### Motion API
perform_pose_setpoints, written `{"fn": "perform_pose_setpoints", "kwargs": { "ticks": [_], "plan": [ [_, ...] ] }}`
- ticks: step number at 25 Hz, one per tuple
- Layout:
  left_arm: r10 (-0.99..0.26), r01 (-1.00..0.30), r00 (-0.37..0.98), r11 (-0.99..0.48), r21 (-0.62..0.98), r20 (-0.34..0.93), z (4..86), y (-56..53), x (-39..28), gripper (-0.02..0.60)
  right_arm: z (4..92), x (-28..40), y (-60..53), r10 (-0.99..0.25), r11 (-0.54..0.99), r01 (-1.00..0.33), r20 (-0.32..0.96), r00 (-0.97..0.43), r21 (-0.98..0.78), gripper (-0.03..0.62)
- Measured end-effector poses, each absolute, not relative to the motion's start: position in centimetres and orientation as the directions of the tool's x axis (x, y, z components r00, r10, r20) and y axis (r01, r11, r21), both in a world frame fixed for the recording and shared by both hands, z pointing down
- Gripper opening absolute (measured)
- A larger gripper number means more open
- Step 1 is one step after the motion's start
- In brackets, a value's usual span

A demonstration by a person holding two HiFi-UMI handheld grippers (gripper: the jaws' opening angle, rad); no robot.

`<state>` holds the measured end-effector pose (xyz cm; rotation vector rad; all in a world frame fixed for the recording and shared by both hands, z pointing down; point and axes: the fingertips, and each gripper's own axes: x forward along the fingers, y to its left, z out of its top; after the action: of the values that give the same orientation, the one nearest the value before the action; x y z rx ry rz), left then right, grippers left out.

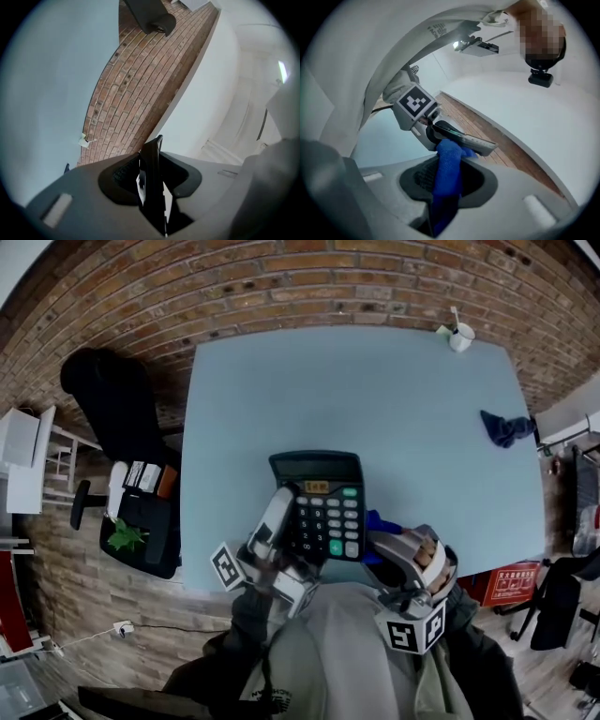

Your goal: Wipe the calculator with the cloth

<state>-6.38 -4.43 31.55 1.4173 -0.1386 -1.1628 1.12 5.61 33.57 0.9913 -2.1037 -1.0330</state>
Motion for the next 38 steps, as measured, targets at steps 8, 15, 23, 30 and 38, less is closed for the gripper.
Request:
{"fn": "perform_pose_setpoints", "kwargs": {
  "ticks": [8,15,23,30,38],
  "plan": [
    [-0.756,0.395,0.453,-0.305,0.867,-0.473,32.7,-5.6,-8.3,0.101,27.5,5.3,4.7,-0.872,0.377,-0.580,0.066,-0.485,0.722,0.095],
    [-0.769,0.165,0.490,-0.382,0.909,-0.412,32.4,-5.2,-7.8,0.106,33.3,1.1,3.9,-0.815,0.553,-0.280,0.441,-0.376,0.785,0.095],
    [-0.758,0.131,0.509,-0.400,0.907,-0.408,32.5,-4.7,-7.6,0.107,33.9,-0.6,4.3,-0.735,0.655,-0.243,0.528,-0.426,0.715,0.095],
    [-0.710,0.040,0.609,-0.417,0.908,-0.353,33.2,-3.7,-5.3,0.104,31.3,5.0,-2.0,-0.854,0.520,-0.395,0.481,-0.200,0.758,0.095],
    [-0.709,-0.159,0.661,-0.450,0.879,-0.244,34.6,-3.2,-5.0,0.104,31.1,1.1,-2.3,-0.828,0.559,-0.327,0.492,-0.271,0.762,0.095]
  ]
}}
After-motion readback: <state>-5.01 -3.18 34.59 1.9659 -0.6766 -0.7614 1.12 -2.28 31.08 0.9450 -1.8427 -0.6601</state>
